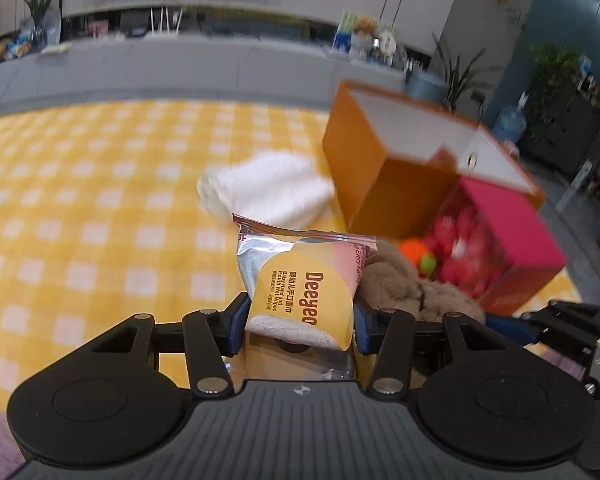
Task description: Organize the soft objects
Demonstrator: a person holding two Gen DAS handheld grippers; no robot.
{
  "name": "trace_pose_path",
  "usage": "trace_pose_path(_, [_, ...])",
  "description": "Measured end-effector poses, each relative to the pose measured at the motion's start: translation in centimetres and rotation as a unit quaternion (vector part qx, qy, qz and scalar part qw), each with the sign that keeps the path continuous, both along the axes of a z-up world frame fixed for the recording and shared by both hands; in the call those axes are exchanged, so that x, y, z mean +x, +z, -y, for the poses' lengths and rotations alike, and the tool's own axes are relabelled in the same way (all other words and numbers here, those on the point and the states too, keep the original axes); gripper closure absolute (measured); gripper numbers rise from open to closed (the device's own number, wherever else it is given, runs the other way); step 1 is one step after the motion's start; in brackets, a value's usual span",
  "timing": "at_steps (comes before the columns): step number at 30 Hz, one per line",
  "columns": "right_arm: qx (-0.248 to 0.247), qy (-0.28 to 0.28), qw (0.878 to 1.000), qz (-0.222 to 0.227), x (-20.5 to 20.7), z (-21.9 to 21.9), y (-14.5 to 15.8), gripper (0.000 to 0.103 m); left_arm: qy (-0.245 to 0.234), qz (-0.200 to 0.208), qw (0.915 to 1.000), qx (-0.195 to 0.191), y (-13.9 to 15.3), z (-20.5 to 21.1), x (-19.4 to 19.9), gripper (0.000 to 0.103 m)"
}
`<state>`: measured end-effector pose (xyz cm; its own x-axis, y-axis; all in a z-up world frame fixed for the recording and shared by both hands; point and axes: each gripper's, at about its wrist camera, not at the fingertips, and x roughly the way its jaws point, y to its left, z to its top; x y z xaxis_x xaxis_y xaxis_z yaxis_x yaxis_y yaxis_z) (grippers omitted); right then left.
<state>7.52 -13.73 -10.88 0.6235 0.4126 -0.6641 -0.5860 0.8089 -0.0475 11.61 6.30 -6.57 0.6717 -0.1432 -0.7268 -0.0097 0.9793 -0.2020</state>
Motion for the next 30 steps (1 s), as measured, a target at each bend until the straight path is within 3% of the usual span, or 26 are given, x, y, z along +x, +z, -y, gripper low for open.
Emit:
trace_pose_path(5, [-0.014, 0.0, 1.0, -0.024, -0.4, 0.2, -2.4, 0.065, 0.007, -0.049, 0.9983, -0.031, -2.6, -0.9, 0.2, 0.043])
trace_pose_path(10, [-0.022, 0.006, 0.999, -0.026, -0.6, -0.1, -3.2, 0.064, 0.027, -0.042, 0.9959, -0.075, -2.5, -2.6, -0.4, 0.024])
trace_pose_path(12, [-0.018, 0.004, 0.999, -0.027, -0.7, 0.1, -3.2, 0.064, 0.039, -0.05, 0.9944, -0.085, -2.1, -3.2, -1.1, 0.024])
trace_pose_path(17, [-0.018, 0.005, 1.0, -0.007, -1.5, 0.2, -2.5, 0.064, 0.05, -0.082, 0.9901, -0.103, -3.1, -3.9, -1.1, 0.028])
trace_pose_path(19, [-0.029, 0.015, 0.999, -0.004, -1.8, -0.2, -2.7, 0.064, 0.046, -0.093, 0.9906, -0.089, -3.5, -3.3, -0.7, 0.029])
trace_pose_path(21, [-0.06, 0.011, 0.998, 0.0, -1.8, -0.6, -3.3, 0.064, 0.038, -0.107, 0.9903, -0.079, -4.1, -2.7, -0.2, 0.038])
trace_pose_path(28, [-0.073, 0.008, 0.997, 0.004, -1.8, -0.4, -4.1, 0.063, 0.035, -0.113, 0.9892, -0.087, -4.8, -2.3, 0.4, 0.038])
trace_pose_path(30, [-0.071, 0.007, 0.997, 0.003, -1.7, -0.4, -4.2, 0.062, 0.043, -0.111, 0.9888, -0.09, -4.8, -2.4, 0.5, 0.046])
